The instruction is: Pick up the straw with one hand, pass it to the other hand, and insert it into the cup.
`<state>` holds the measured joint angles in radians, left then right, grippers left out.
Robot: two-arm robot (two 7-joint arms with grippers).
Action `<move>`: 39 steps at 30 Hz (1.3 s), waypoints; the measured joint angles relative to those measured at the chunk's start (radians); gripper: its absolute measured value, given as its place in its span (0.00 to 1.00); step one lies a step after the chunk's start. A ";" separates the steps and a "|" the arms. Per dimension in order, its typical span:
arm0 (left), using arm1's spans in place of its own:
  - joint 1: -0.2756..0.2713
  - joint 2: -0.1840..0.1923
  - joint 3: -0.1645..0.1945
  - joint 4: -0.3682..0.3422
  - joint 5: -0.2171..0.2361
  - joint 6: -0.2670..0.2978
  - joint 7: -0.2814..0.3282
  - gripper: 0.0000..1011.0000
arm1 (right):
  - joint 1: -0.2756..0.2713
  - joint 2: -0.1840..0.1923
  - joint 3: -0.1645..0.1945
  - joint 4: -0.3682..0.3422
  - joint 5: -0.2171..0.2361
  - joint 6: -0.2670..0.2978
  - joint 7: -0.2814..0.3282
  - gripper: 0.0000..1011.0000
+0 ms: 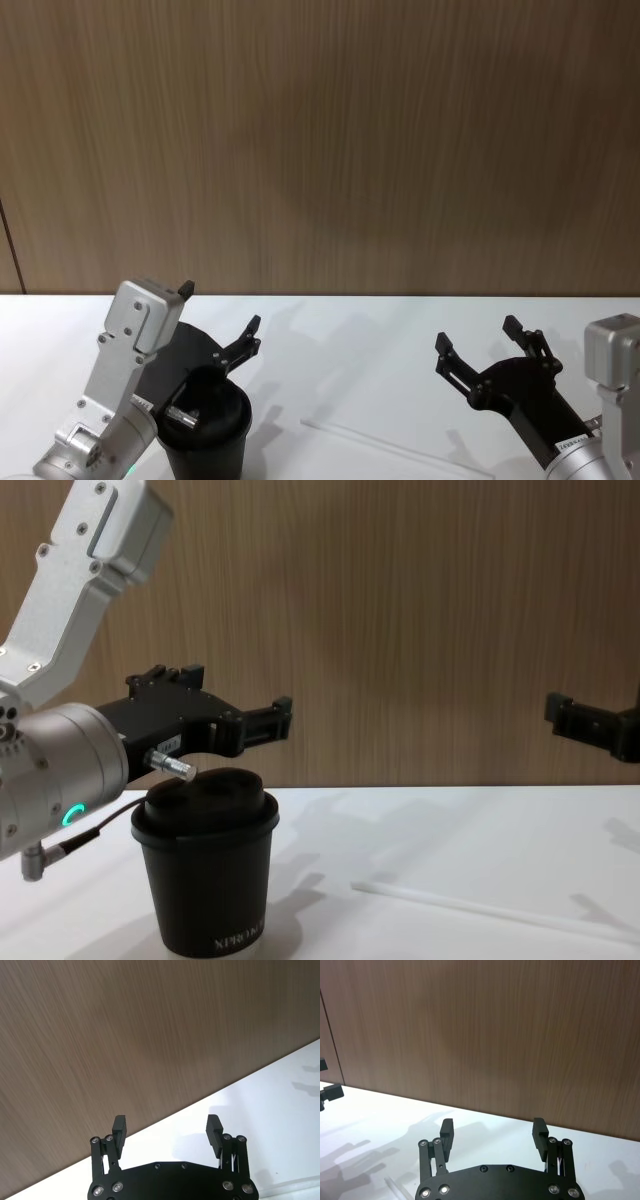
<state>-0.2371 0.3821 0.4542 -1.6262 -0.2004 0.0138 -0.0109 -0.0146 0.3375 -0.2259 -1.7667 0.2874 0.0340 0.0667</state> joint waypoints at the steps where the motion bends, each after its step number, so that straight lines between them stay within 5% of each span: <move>1: 0.000 0.000 0.000 0.000 0.000 0.000 0.000 0.99 | 0.000 0.000 0.000 0.000 0.000 0.000 0.000 0.99; 28: 0.000 0.000 0.000 0.000 0.000 0.000 0.000 0.99 | 0.002 0.001 0.001 0.000 0.001 0.001 0.005 0.99; 39: 0.000 0.000 0.000 0.000 0.000 0.000 0.000 0.99 | 0.036 0.047 0.009 0.018 0.021 0.005 0.100 0.99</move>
<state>-0.2371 0.3821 0.4542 -1.6262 -0.2004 0.0138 -0.0110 0.0215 0.3844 -0.2172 -1.7491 0.3086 0.0388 0.1665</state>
